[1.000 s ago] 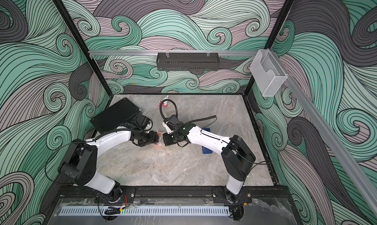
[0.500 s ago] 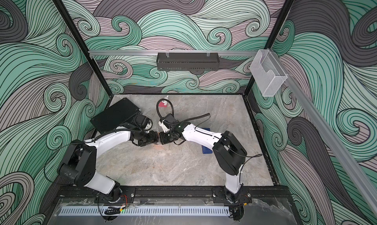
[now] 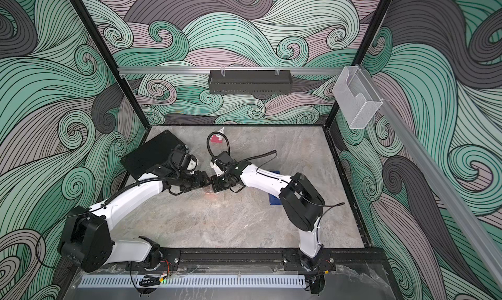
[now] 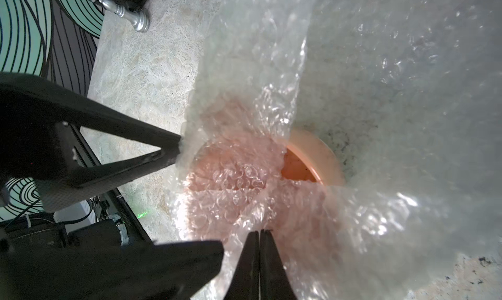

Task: Wrap mugs in bubble wrap
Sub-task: Wrap the mug in bubble wrap.

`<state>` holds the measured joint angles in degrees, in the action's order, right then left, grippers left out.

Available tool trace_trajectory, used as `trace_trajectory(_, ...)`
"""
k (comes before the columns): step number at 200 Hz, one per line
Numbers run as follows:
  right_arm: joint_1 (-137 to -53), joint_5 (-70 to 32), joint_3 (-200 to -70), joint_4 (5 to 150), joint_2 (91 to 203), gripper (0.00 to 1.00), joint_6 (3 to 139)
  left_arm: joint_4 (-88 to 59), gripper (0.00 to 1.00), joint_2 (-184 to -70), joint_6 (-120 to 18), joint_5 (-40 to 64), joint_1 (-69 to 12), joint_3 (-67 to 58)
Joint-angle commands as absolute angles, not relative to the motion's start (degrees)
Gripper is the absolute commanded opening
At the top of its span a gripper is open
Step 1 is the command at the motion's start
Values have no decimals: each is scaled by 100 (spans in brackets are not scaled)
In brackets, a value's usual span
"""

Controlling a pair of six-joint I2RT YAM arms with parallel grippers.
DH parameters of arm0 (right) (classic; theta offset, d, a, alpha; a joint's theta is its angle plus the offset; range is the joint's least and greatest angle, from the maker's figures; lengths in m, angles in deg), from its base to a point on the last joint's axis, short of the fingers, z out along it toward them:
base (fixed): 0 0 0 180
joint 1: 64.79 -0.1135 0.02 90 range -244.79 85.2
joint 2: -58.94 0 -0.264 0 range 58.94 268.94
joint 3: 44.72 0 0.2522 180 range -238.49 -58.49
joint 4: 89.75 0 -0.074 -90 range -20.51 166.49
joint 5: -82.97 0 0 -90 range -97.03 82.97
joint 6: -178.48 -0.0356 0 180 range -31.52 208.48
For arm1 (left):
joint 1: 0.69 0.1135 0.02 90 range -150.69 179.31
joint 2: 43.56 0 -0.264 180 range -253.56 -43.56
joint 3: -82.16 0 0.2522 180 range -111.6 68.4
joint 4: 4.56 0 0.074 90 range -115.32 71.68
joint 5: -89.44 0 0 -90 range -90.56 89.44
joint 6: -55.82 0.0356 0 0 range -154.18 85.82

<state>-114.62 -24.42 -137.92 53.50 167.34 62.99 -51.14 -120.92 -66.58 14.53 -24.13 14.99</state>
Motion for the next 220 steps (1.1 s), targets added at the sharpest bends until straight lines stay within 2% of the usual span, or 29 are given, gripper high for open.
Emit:
trace_trajectory(1,-11447,-2393,-13794,5047,16944,8,6364,-5208,75,-12174,-6661,1612,-2435,1424)
trace_trajectory(54,-11445,-2457,-13867,5081,16885,10,6266,-5127,73,-12908,-6587,1478,-2446,1549)
trace_trajectory(88,-11435,-2587,-13960,5130,16666,16,6179,-5057,73,-13076,-6565,1373,-2448,1647)
trace_trajectory(126,-11220,-2654,-14031,5203,16064,31,6130,-5041,73,-13123,-6538,1332,-2449,1629)
trace_trajectory(156,-10777,-2734,-14056,5479,15783,46,6220,-5066,73,-13157,-6512,1332,-2443,1543)
trace_trajectory(171,-10509,-2957,-14145,5786,15885,51,6242,-5075,73,-13156,-6503,1324,-2450,1531)
trace_trajectory(220,-9769,-3982,-14953,6748,17094,55,6223,-5097,72,-13192,-6468,1297,-2444,1515)
